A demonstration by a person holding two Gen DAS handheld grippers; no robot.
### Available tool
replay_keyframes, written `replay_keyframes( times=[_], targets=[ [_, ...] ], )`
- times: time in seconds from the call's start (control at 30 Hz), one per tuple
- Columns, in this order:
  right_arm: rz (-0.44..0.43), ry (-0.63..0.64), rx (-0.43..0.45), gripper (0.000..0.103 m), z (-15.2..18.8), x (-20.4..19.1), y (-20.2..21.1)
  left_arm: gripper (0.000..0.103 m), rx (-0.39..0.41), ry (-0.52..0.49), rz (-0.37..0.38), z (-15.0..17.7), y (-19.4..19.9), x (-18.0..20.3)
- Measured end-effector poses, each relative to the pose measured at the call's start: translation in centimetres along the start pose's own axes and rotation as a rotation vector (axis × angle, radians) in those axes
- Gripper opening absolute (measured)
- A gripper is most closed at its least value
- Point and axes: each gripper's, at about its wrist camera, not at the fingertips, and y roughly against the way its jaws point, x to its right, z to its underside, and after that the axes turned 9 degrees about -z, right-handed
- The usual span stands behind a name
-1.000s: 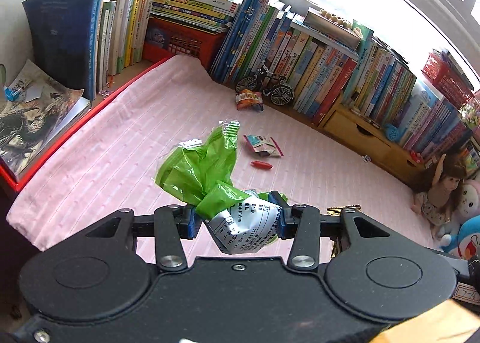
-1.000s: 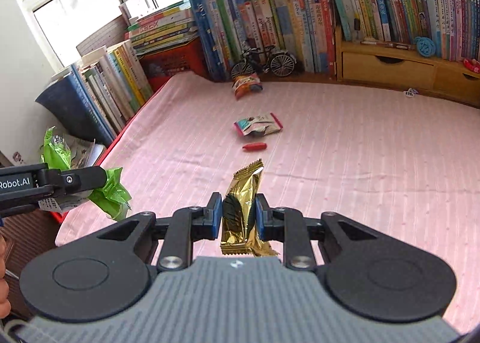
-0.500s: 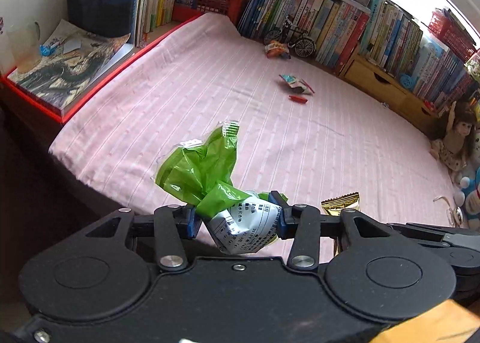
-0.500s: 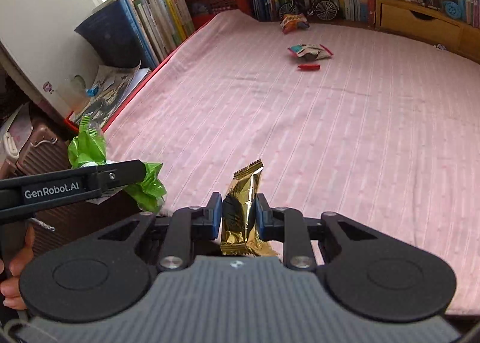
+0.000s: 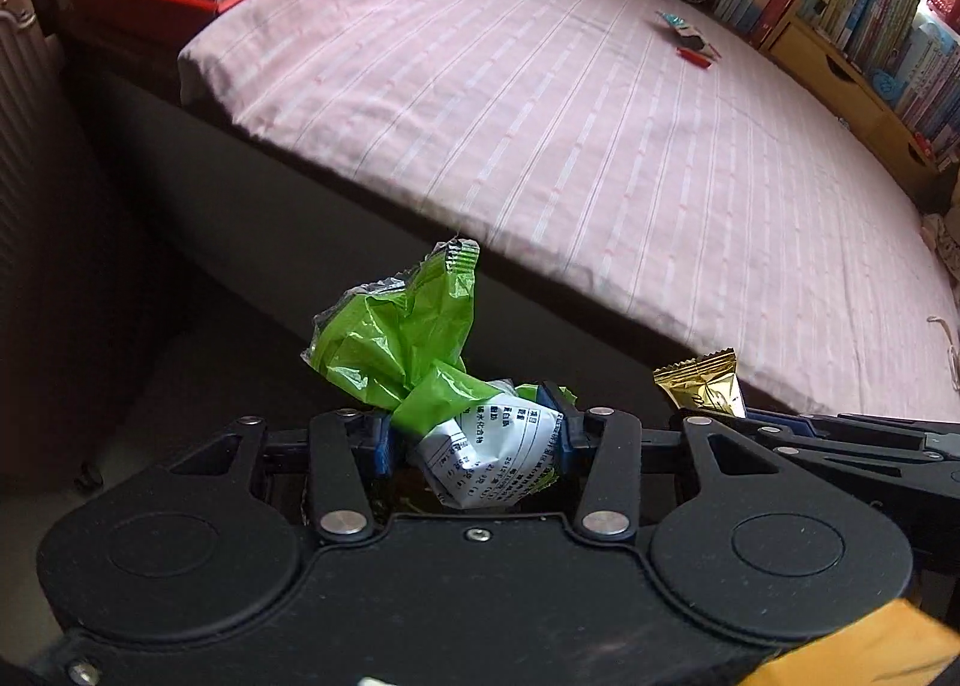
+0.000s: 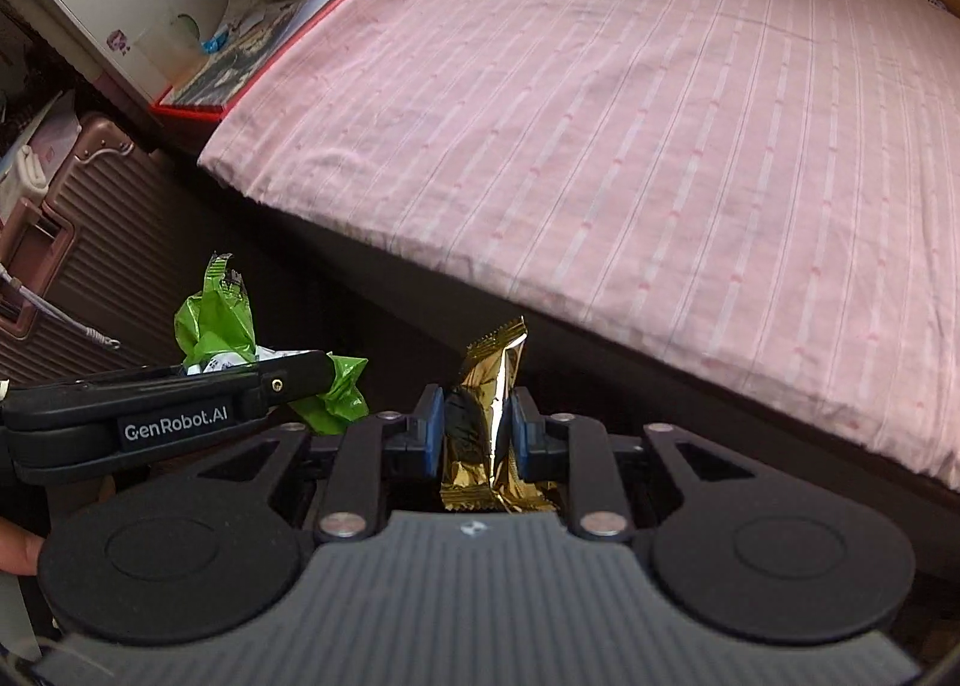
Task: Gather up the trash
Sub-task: 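Carry the green bundle and gold packet off the bed over the trash bin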
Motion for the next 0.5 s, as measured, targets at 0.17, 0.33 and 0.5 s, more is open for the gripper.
replay_keyframes(
  times=[0.17, 0.33, 0.5],
  targets=[
    [-0.002, -0.023, -0.055, 0.028, 1.6, 0.2, -1.9, 0.043, -0.067, 0.014, -0.004, 2.2, -2.1, -0.7],
    [-0.018, -0.068, -0.094, 0.028, 2.1, 0.9, -3.2, 0.043, -0.125, 0.014, 0.021, 3.5, -4.0, -0.8],
    [-0.007, -0.089, -0.117, 0.028, 2.2, 1.4, -4.3, 0.043, -0.162, -0.006, 0.017, 4.4, -5.6, -0.5]
  ],
)
